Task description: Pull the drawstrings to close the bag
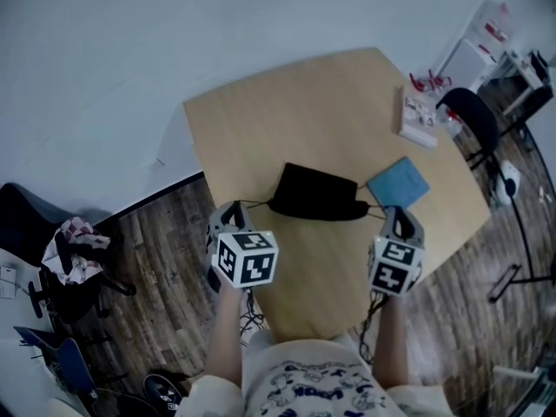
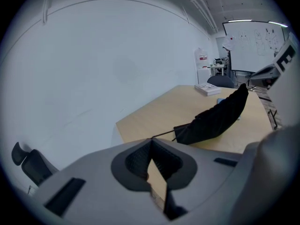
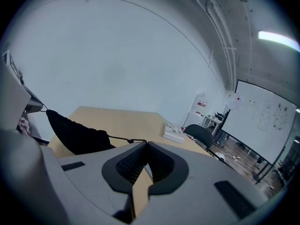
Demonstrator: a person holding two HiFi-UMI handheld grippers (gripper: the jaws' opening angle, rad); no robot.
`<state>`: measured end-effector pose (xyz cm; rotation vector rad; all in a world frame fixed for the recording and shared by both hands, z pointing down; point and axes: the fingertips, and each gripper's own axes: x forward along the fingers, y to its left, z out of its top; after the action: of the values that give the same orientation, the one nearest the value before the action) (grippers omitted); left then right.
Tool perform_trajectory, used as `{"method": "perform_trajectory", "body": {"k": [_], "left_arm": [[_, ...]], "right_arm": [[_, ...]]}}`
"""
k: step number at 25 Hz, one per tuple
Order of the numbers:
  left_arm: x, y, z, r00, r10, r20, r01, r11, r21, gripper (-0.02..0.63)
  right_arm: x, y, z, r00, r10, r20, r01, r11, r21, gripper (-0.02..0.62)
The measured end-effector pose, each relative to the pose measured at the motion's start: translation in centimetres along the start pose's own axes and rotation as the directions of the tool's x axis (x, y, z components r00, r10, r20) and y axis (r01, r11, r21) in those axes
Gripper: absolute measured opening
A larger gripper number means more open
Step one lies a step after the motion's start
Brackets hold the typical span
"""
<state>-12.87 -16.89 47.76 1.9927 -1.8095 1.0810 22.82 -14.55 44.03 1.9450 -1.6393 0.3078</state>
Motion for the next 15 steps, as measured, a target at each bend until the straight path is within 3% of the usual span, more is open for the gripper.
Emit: {"method": "perform_trajectory", "body": {"k": [15], "left_arm": [[-1.3,2.2,0.1,1.000,0.018,-0.008,-0.019,0.988,-0.150,0.002]], "right_arm": [[-2.2,-2.7,1.2,0.995,-0.091,0.029,0.088,0.993,0.081,0.005]]}}
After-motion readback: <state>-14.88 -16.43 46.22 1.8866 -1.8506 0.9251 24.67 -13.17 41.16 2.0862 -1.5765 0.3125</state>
